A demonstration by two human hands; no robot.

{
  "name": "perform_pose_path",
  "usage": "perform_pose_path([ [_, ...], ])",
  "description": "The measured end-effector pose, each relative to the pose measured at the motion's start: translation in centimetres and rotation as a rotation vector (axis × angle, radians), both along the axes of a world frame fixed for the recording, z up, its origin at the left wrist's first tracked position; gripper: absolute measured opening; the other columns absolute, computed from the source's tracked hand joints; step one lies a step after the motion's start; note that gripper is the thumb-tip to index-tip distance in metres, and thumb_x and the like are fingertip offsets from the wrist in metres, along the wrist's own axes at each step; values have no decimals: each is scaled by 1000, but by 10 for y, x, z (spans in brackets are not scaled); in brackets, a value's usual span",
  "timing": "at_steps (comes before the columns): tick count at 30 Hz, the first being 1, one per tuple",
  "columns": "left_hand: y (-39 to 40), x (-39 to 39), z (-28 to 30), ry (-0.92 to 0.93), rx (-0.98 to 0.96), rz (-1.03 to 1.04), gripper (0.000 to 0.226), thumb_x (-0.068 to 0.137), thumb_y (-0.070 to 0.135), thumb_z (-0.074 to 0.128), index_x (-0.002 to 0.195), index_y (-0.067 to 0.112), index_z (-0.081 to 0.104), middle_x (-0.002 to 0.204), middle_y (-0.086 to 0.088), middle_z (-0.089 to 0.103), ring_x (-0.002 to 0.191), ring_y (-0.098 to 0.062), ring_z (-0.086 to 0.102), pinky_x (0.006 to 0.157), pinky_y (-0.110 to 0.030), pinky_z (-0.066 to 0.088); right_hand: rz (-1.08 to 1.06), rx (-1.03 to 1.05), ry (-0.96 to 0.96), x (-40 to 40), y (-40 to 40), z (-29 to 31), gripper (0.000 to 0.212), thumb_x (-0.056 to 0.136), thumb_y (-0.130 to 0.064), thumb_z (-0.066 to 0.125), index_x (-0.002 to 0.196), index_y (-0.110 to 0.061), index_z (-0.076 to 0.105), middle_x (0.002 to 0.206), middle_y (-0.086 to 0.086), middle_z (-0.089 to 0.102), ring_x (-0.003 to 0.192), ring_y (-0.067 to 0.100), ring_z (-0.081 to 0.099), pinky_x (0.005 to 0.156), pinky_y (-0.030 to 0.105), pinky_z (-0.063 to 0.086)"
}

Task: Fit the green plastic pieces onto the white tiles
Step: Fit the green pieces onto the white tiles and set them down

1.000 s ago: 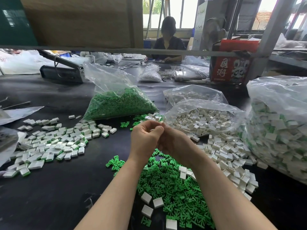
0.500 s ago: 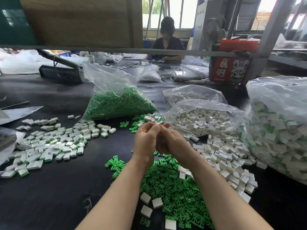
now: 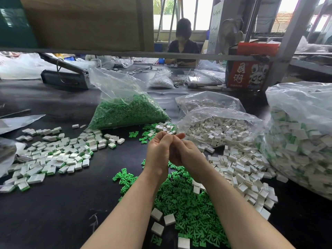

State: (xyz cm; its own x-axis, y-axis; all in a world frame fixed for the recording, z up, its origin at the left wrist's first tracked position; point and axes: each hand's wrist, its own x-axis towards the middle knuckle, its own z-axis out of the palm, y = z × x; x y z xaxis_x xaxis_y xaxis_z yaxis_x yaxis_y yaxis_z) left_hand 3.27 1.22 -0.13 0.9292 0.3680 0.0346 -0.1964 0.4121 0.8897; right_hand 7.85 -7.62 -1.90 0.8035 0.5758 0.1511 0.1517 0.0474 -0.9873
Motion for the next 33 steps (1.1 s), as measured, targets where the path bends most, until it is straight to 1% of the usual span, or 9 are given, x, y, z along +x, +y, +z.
perform_pose_path([
  [6,0,1,-2,-11,12,-3,25,96,6,44,73,15,49,97,-11,75,57,-17,65,39,-21,42,-13,15,6,1,1,-2,62,104,-35,41,86,24,50,48,-11,38,45,6,34,44,20,29],
  [8,1,2,-2,-15,8,-9,23,96,6,44,75,14,49,98,-11,75,58,-17,65,40,-22,43,-17,22,14,2,2,-3,60,104,-35,41,81,19,53,48,-10,37,45,7,33,44,20,29],
  [10,2,2,-3,-15,23,-23,21,97,7,44,78,12,51,100,-11,75,63,-18,67,43,-25,48,10,61,58,2,2,-2,53,103,-37,42,65,-4,58,49,-10,36,44,8,31,43,20,28],
  [12,3,3,-4,-20,48,-40,18,97,6,45,83,10,55,102,-11,74,73,-23,68,52,-32,54,40,116,135,1,1,2,48,103,-41,41,61,-21,53,49,-9,35,43,8,29,41,19,26],
  [14,5,4,-4,-36,82,-48,17,96,5,47,84,10,59,93,-13,71,67,-23,61,52,-32,50,53,172,205,2,0,6,46,100,-48,40,66,-19,48,49,-8,34,40,7,28,38,19,25],
  [17,10,4,-4,-72,98,-81,15,97,5,51,86,10,60,72,-3,66,57,-11,56,53,-23,49,127,257,298,4,-1,8,46,99,-53,32,72,-17,44,48,-7,32,36,5,27,33,17,24],
  [24,15,4,-8,-102,76,-135,11,94,8,56,89,9,65,77,-2,71,65,-9,65,63,-21,53,222,289,388,6,-5,8,55,100,-57,25,65,-18,44,50,-6,32,36,6,26,33,19,21],
  [29,17,5,-8,-109,49,-125,6,92,13,60,95,8,63,88,-7,75,71,-14,70,63,-23,54,102,104,276,3,-9,13,63,100,-60,21,64,-15,47,50,-1,34,37,10,26,36,21,18],
  [33,33,6,-8,16,-72,56,10,93,16,60,101,9,59,93,-12,75,79,-22,74,60,-27,57,-55,-85,168,3,-12,19,60,102,-54,25,68,-13,53,49,-5,47,36,5,37,38,16,28],
])
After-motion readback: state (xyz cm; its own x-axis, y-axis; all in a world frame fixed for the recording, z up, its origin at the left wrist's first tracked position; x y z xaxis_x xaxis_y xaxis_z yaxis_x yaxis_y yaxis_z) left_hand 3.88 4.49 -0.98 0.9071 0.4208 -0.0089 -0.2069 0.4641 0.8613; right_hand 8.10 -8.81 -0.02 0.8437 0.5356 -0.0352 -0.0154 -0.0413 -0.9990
